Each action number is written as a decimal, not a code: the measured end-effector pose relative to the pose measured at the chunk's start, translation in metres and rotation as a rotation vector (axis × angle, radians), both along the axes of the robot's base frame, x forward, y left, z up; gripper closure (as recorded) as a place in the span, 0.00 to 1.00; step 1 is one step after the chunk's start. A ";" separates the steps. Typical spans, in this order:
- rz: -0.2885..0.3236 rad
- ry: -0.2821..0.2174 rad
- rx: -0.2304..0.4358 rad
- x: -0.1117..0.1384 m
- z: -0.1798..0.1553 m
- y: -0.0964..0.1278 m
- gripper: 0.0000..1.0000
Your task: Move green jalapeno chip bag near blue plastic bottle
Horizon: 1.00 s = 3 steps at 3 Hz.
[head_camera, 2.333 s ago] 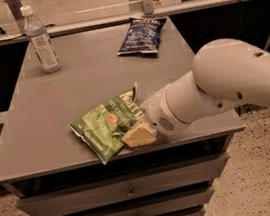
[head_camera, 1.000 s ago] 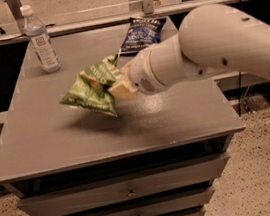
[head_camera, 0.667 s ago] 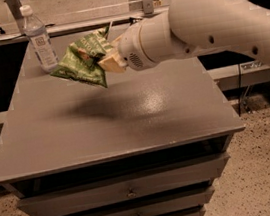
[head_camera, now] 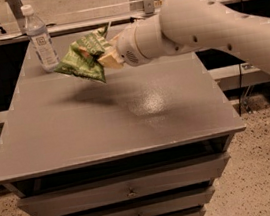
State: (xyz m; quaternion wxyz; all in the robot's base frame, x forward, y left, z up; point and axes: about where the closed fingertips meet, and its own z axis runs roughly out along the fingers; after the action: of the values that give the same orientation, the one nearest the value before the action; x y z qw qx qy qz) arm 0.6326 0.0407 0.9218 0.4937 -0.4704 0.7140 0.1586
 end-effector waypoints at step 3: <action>0.035 0.004 -0.076 0.131 -0.051 0.032 1.00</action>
Offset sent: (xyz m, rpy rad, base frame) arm 0.1508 0.0364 -0.0580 -0.0817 -0.0013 0.0420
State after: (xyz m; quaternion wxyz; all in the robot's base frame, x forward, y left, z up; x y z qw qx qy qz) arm 0.7633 0.0728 0.8712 0.4714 -0.5007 0.7122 0.1409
